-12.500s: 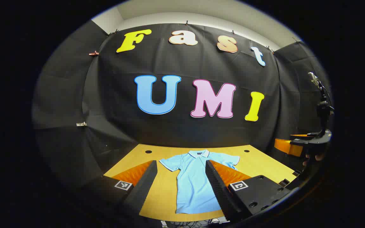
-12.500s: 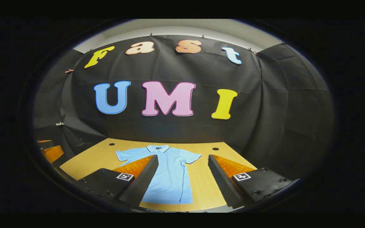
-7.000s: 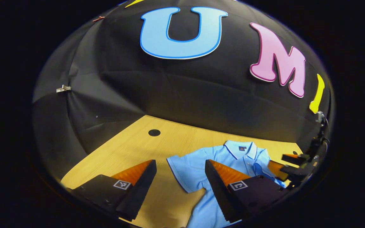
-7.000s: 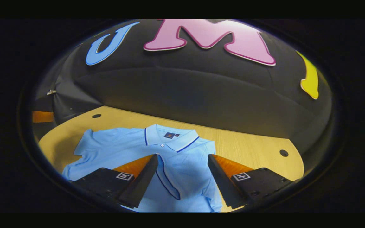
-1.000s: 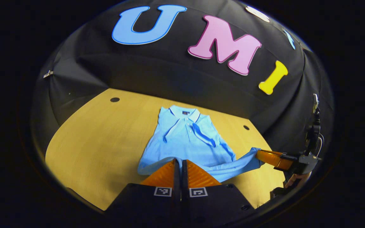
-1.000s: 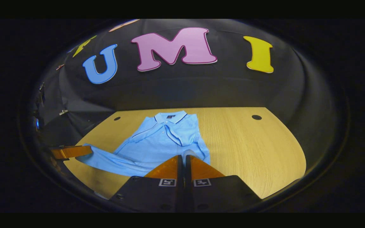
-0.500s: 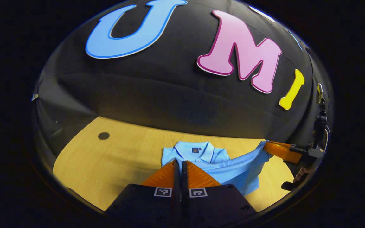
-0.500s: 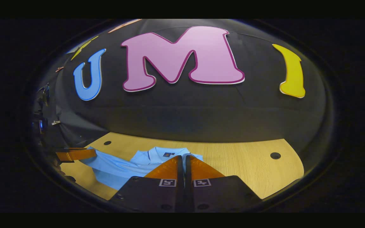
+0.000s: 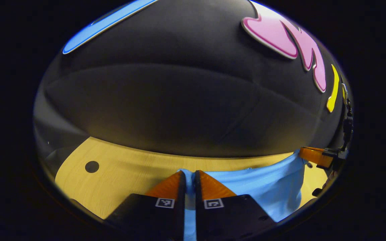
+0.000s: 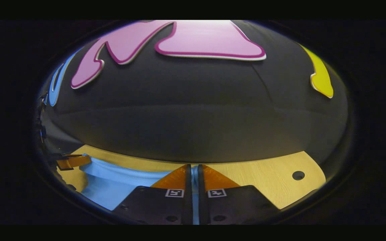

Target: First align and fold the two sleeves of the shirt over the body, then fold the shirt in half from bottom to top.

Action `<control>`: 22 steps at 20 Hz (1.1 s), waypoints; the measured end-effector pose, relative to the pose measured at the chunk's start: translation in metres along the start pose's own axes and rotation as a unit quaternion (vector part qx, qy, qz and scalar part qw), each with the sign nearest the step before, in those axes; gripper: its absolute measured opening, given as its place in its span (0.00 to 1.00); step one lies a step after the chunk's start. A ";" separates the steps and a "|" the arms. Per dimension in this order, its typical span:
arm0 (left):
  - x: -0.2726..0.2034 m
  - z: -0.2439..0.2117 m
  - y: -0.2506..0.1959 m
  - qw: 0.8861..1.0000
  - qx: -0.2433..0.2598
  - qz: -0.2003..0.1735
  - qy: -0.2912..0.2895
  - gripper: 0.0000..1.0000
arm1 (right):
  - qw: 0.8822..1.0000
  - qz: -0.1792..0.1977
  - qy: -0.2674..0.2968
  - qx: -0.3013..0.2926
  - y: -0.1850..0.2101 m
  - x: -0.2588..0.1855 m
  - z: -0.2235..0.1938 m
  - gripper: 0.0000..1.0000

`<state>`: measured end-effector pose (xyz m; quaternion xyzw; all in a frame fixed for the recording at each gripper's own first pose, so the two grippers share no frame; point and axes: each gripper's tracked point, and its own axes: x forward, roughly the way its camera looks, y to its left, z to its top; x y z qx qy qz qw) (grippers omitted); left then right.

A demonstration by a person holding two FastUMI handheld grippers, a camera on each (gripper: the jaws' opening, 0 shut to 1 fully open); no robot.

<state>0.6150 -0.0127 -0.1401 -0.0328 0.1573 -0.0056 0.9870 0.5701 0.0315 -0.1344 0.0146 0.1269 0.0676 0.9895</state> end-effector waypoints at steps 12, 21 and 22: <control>-0.292 0.052 -0.023 0.988 0.007 0.053 -0.144 0.98 | 0.991 -0.002 -0.113 -0.073 0.004 -0.243 0.054 0.97; -0.542 0.029 -0.088 0.975 -0.015 0.007 -0.224 0.96 | 0.984 0.036 -0.159 -0.078 0.034 -0.479 0.065 0.97; -0.558 0.025 -0.092 0.973 -0.011 0.006 -0.231 0.96 | 0.984 0.042 -0.161 -0.068 0.038 -0.495 0.065 0.97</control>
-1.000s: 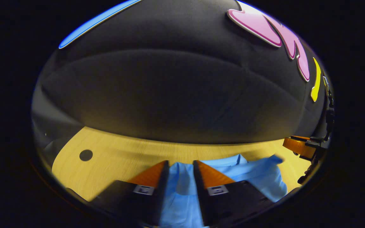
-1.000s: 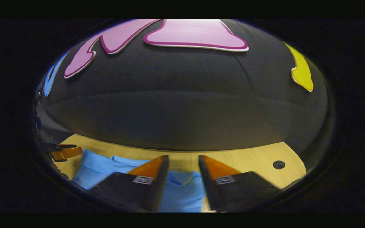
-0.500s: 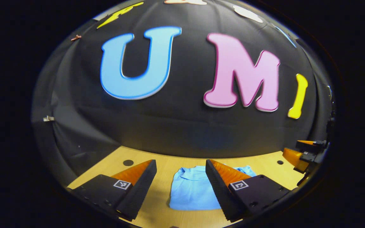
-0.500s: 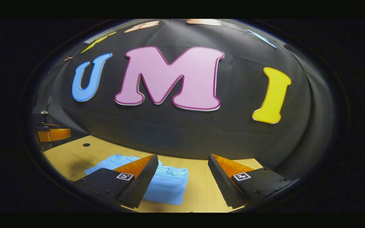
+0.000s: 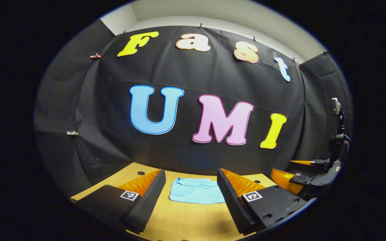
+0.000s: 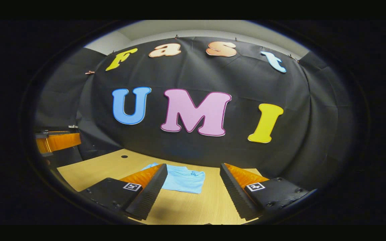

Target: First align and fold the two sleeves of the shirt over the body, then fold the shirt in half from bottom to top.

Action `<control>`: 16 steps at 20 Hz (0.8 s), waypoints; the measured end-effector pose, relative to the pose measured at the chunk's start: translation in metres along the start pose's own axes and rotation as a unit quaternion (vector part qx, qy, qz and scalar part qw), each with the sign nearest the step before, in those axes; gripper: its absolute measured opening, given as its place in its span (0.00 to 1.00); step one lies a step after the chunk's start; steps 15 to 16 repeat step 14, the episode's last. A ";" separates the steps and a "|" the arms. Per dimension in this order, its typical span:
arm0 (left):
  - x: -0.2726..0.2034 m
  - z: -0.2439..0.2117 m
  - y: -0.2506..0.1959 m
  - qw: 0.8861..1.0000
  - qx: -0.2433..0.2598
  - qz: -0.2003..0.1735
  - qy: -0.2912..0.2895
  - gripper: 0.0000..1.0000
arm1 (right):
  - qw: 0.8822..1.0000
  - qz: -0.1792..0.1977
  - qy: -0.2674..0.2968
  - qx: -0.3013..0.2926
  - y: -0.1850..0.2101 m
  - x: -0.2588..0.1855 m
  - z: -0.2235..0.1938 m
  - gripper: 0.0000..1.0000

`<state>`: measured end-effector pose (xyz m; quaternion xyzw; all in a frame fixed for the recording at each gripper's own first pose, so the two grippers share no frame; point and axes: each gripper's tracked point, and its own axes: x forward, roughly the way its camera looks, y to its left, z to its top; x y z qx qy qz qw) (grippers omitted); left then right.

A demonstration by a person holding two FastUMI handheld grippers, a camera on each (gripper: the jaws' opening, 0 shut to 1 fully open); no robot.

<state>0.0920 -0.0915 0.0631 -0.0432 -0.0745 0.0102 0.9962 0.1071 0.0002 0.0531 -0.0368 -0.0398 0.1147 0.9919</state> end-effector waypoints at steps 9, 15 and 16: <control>-0.080 -0.001 -0.009 1.000 0.005 0.024 -0.014 0.96 | 0.999 0.014 -0.015 0.030 0.013 -0.068 0.003 0.97; -0.087 -0.003 -0.003 0.999 0.021 0.035 -0.003 0.96 | 0.998 0.017 -0.009 0.054 0.019 -0.087 -0.003 0.97; -0.087 -0.003 -0.003 0.999 0.021 0.035 -0.003 0.96 | 0.998 0.017 -0.009 0.054 0.019 -0.087 -0.003 0.97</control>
